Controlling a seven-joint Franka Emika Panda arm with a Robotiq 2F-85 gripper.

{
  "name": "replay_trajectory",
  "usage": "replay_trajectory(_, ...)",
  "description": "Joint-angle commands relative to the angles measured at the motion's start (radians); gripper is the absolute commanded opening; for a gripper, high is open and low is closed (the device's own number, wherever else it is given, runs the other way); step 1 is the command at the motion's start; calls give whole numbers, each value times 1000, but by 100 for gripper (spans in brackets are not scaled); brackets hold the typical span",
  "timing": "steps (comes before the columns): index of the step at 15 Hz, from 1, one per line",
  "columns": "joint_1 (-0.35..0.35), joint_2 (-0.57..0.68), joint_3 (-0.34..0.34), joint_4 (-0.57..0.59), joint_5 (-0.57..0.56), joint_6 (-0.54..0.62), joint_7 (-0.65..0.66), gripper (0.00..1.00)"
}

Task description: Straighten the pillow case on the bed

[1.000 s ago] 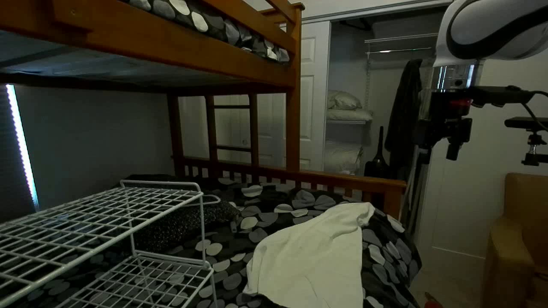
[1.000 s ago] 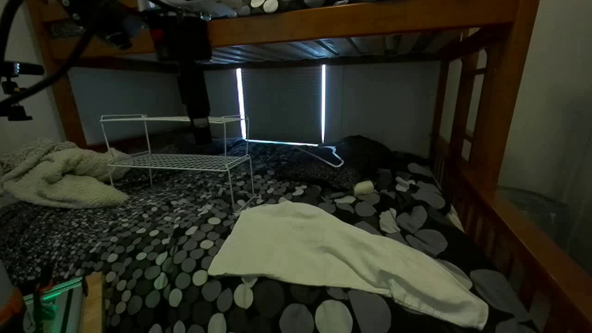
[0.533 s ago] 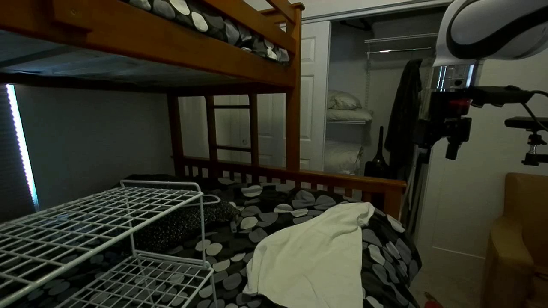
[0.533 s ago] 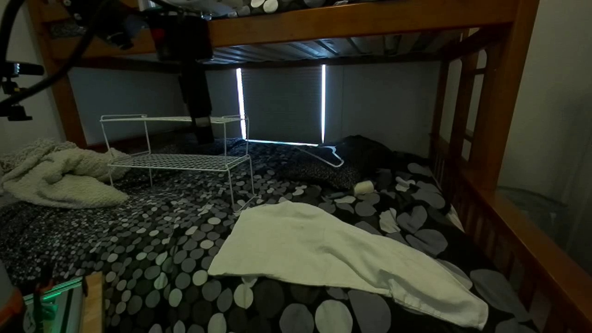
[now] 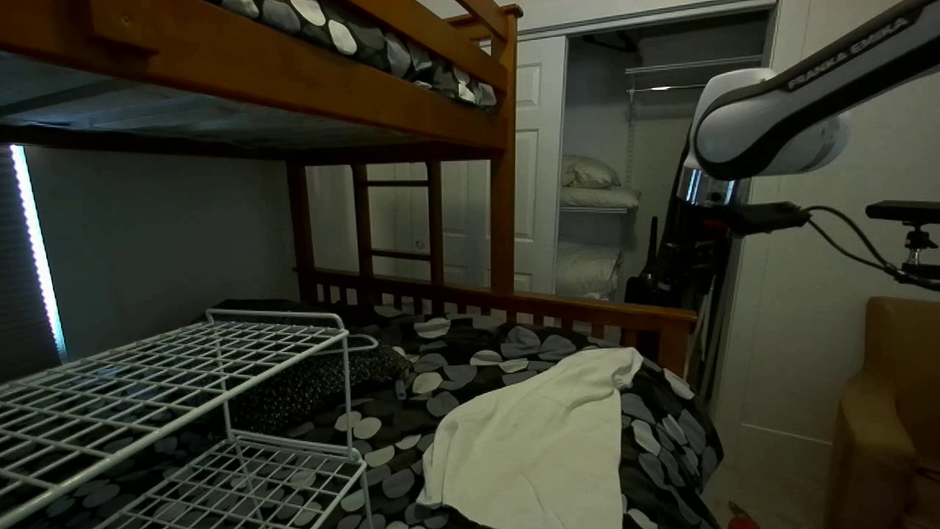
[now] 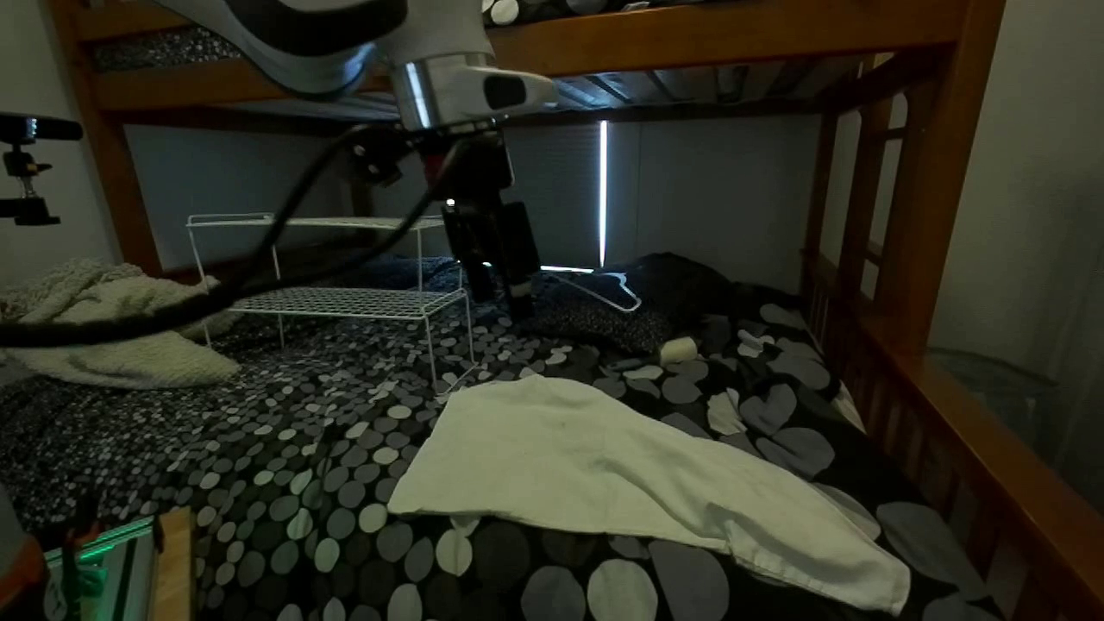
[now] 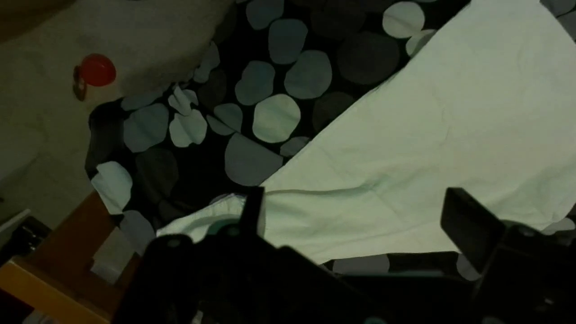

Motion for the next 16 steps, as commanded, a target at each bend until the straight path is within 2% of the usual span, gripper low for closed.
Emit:
replay_trajectory(1,46,215,-21,115,35,82,-77,100)
replay_trajectory(7,60,442,-12,289,116,128,-173,100)
replay_trajectory(12,52,579,10,408,162,155,-192,100)
replay_trajectory(14,47,614,18,438,164,159,-178,100)
replay_trajectory(15,47,569,18,402,137,148,-167,100)
replay_trajectory(16,46,588,21,417,138,150,-167,100)
